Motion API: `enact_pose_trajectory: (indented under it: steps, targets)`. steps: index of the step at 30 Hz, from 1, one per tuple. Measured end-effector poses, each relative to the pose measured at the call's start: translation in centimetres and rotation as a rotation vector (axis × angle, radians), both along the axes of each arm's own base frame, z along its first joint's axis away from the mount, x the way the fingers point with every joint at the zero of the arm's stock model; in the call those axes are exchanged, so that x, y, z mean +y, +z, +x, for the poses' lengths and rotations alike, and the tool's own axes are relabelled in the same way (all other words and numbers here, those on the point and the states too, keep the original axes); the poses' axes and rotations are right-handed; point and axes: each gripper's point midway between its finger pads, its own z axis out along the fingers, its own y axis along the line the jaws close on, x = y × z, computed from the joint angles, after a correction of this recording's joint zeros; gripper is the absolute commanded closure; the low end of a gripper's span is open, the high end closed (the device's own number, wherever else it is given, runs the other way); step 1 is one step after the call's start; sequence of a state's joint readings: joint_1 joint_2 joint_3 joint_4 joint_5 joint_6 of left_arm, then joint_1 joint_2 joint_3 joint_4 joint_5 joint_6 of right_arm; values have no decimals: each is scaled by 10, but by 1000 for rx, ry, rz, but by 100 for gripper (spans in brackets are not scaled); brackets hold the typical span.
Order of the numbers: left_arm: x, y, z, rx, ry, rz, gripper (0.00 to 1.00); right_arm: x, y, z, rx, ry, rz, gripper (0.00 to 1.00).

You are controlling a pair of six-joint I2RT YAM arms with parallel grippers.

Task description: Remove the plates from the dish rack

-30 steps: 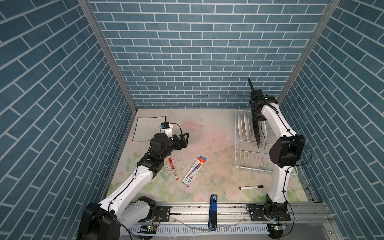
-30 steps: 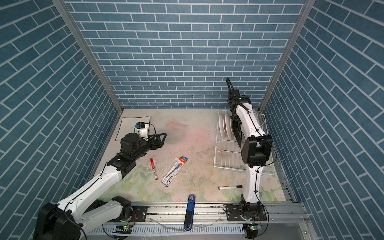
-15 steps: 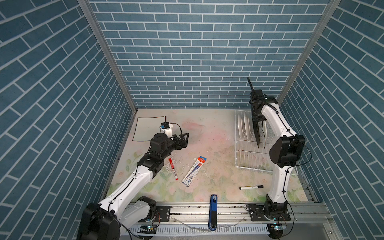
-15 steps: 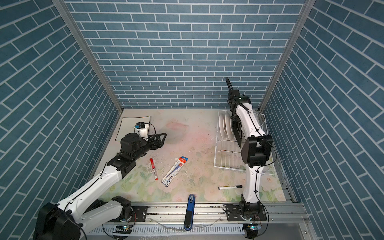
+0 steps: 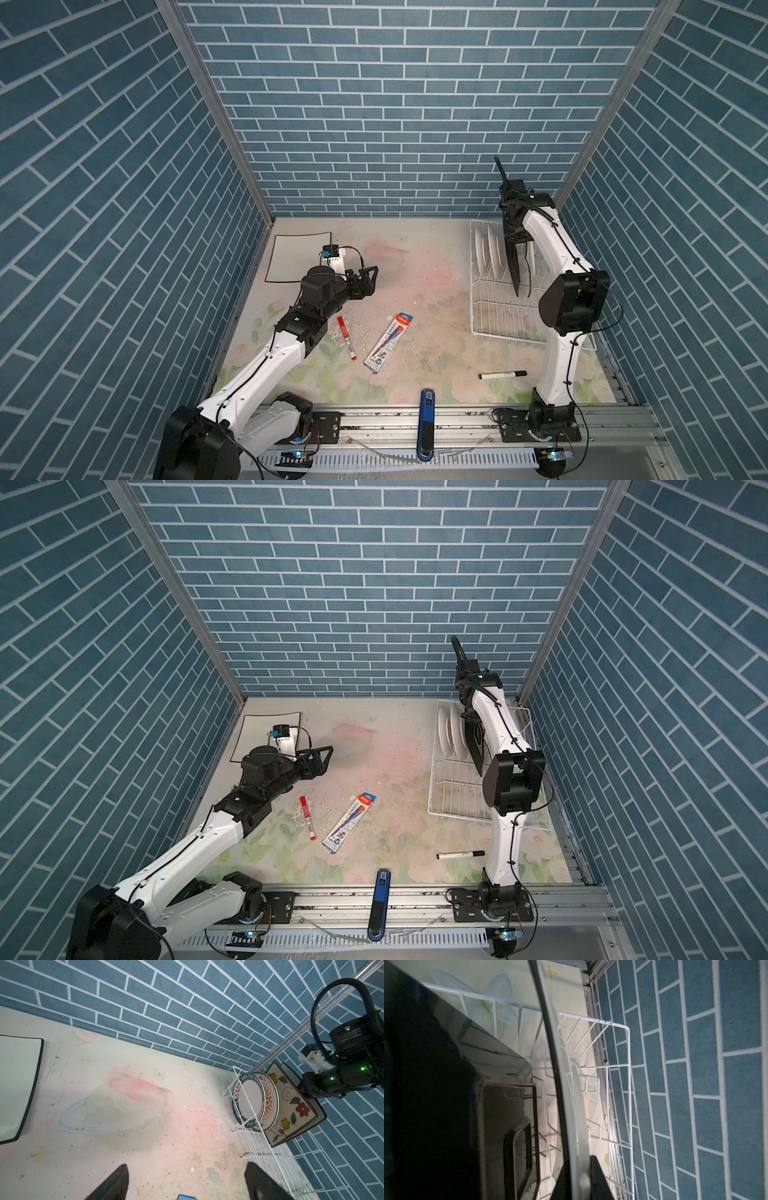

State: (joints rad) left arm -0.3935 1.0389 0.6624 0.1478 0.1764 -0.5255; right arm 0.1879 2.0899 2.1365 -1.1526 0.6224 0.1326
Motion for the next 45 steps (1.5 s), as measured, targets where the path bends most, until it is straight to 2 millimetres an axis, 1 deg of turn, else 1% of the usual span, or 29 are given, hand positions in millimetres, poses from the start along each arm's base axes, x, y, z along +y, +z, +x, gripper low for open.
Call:
enact_pose_trajectory:
  steps: [15, 35, 45]
  targets:
    - [3, 7, 0, -18, 20, -12, 11, 0, 0, 0, 0, 0, -4, 100]
    - [4, 7, 0, -18, 20, -12, 11, 2, 1, -3, 12, 7, -14, 100]
    - [4, 8, 0, -17, 22, -15, 11, 5, 12, -5, 9, 19, -16, 100]
